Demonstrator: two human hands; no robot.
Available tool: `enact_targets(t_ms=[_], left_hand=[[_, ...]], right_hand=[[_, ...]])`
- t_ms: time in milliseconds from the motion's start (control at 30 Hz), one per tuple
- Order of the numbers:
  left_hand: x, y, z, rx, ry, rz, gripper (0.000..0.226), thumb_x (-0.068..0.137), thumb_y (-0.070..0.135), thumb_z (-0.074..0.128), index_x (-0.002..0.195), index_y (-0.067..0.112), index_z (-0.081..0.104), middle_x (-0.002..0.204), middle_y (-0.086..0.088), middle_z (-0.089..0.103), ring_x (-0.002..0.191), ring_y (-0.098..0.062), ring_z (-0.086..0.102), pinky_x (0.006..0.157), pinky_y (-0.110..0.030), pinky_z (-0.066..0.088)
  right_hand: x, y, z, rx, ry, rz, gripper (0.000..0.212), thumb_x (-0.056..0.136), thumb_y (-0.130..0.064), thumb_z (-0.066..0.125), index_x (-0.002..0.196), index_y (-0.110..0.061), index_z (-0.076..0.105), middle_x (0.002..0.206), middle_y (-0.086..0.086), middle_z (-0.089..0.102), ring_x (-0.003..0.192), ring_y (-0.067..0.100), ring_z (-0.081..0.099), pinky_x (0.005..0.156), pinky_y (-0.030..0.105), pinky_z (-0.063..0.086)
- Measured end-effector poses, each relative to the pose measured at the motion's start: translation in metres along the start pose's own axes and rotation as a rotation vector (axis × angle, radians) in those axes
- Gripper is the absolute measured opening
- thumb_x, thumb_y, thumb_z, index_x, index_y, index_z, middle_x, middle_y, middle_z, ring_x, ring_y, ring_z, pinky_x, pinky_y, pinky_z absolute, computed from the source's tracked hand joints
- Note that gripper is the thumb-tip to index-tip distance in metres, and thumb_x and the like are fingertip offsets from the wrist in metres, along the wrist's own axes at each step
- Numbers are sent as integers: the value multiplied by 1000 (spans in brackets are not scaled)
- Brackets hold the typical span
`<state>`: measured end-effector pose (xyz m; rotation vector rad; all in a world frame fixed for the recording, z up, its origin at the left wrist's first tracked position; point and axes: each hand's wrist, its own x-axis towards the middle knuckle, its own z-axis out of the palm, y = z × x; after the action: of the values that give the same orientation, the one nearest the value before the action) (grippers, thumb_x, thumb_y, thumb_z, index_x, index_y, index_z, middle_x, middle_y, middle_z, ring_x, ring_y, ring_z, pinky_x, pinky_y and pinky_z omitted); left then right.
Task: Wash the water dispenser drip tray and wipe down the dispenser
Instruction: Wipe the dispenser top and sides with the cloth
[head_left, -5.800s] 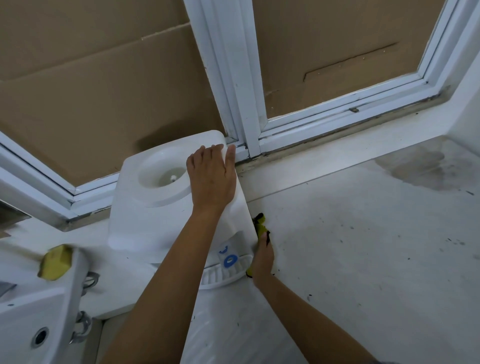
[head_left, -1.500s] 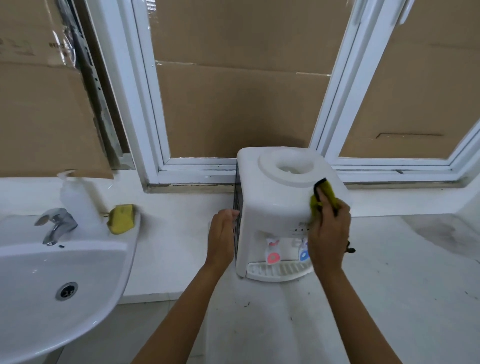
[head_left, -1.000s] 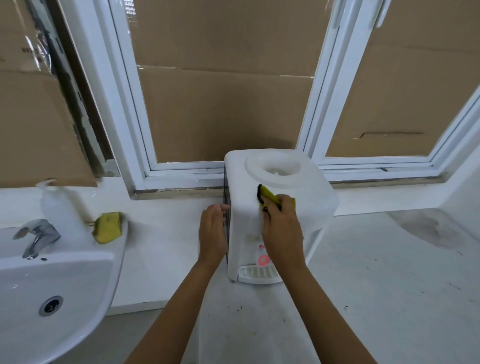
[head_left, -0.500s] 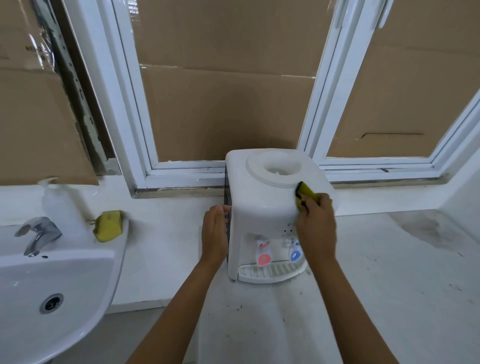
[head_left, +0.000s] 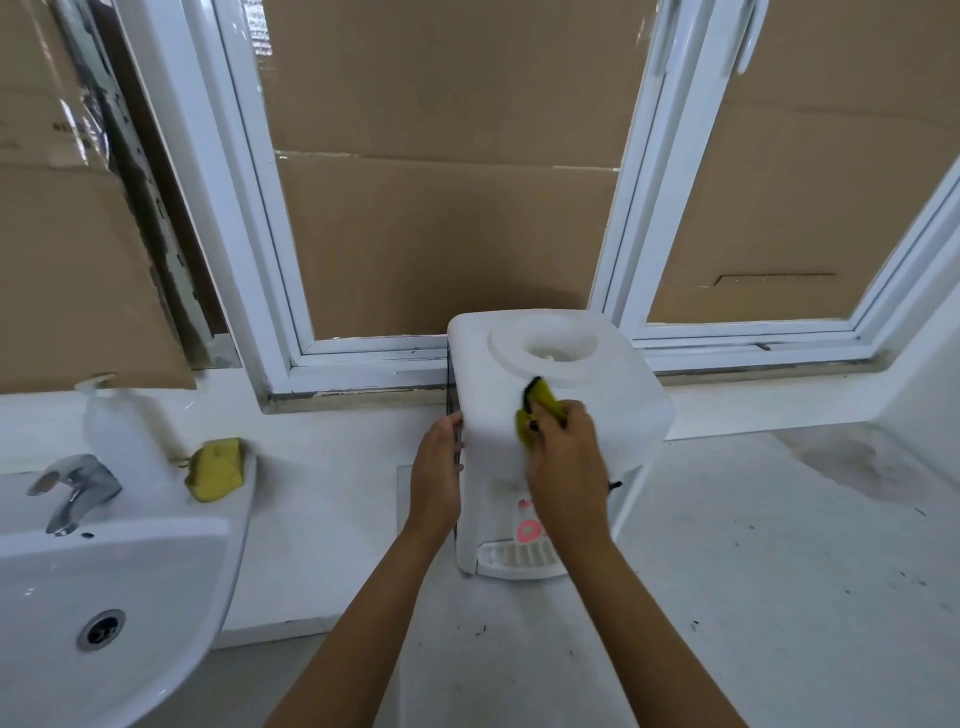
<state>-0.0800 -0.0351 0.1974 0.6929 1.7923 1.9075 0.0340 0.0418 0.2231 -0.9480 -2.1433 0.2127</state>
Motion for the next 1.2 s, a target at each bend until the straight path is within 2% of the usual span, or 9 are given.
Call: enact_targets(t_ms=[167, 267, 433, 533, 667, 867, 1000, 1133, 1200], left_hand=[[0, 3, 1, -61, 0, -42, 43, 104, 37, 24, 126, 20, 57, 123, 1, 60, 109, -17, 57, 80, -25, 46], [-1, 7, 0, -105, 6, -69, 45, 104, 36, 22, 127, 16, 56, 120, -1, 61, 105, -17, 57, 80, -24, 47], [-4, 15, -6, -179, -18, -104, 46, 105, 34, 18, 118, 11, 56, 98, 8, 63, 86, -8, 59, 58, -10, 50], [-2, 11, -13, -140, 37, -103, 47, 104, 39, 18, 114, 17, 58, 105, 6, 63, 97, -16, 59, 72, -21, 49], [3, 8, -22, -153, 93, -128, 49, 104, 41, 19, 112, 16, 60, 105, 5, 63, 97, -18, 58, 73, -26, 46], [7, 0, -31, -165, 147, -106, 52, 104, 41, 18, 118, 10, 58, 119, -7, 61, 104, -25, 57, 78, -28, 47], [7, -2, -39, -205, 229, -95, 52, 104, 40, 18, 119, 8, 56, 118, -10, 60, 102, -26, 56, 76, -28, 47], [7, -5, -49, -209, 283, -95, 51, 104, 39, 19, 118, 8, 56, 117, -9, 58, 103, -26, 55, 75, -28, 46], [6, -6, -52, -200, 284, -89, 51, 104, 40, 19, 118, 8, 57, 117, -9, 59, 102, -26, 55, 75, -28, 46]], right_hand=[[-2, 27, -14, 69, 113, 112, 33, 99, -22, 51, 127, -8, 61, 109, 9, 51, 93, 22, 52, 73, 32, 53], [4, 10, -2, 59, 97, -3, 29, 98, -18, 54, 124, -7, 63, 108, 8, 54, 96, 21, 52, 76, 30, 51], [36, -24, 27, -153, 75, -297, 17, 94, -18, 57, 100, -10, 69, 98, 7, 59, 85, 25, 52, 67, 34, 45], [64, -34, 42, -218, -3, -378, 19, 95, -22, 53, 89, -13, 68, 92, 6, 58, 80, 23, 49, 65, 31, 35], [85, -40, 45, -229, -137, -481, 23, 96, -24, 53, 95, -13, 73, 92, 6, 56, 84, 23, 50, 61, 31, 37], [29, -20, 44, -233, -40, -790, 41, 92, -7, 49, 132, -11, 59, 113, 6, 53, 87, 21, 48, 76, 34, 44], [-12, 12, 69, -316, 0, -899, 37, 87, -4, 52, 120, -12, 66, 124, 7, 51, 82, 20, 43, 73, 32, 33], [-35, 15, 81, -432, -200, -881, 44, 82, -2, 38, 111, -13, 69, 113, 4, 64, 80, 20, 48, 73, 31, 31], [-43, 13, 83, -474, -259, -887, 38, 78, -4, 46, 105, -14, 70, 106, 2, 65, 81, 20, 46, 72, 31, 32]])
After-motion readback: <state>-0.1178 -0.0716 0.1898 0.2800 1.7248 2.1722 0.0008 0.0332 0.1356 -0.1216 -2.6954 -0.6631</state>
